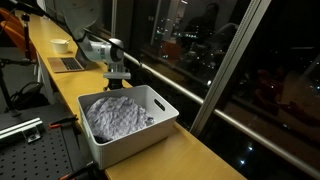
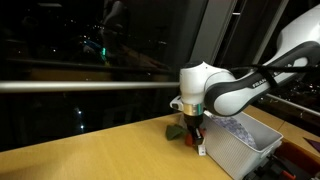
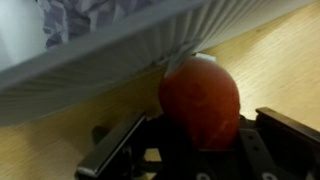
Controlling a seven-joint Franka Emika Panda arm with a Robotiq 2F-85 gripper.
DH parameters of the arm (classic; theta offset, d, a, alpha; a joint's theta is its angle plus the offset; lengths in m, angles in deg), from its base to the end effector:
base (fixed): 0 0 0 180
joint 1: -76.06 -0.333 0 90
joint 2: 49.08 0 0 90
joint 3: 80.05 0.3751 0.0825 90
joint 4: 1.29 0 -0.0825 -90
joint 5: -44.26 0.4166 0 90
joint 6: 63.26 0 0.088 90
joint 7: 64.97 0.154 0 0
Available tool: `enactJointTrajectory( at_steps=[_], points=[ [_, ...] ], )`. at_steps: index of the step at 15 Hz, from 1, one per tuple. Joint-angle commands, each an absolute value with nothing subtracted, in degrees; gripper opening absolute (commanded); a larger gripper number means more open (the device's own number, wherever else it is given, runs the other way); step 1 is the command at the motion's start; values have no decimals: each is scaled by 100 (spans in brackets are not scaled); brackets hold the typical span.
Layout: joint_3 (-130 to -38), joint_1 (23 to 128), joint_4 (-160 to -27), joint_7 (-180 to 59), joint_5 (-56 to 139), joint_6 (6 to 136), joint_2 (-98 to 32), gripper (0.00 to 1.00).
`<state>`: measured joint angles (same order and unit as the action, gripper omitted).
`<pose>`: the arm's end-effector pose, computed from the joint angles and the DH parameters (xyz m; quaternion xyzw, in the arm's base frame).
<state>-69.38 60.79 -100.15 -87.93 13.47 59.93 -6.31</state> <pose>0.6345 0.2563 0.1125 0.8126 0.5494 -0.1386 0.1366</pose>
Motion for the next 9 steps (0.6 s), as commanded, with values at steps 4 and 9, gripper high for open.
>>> enactJointTrajectory(
  at_steps=[4, 9],
  points=[
    [-6866, 5946, -10869, -8473, 1572, 5612, -2510, 4],
    [-6964, 6200, -11380, -8365, 1600, 5164, -3966, 4]
  ],
)
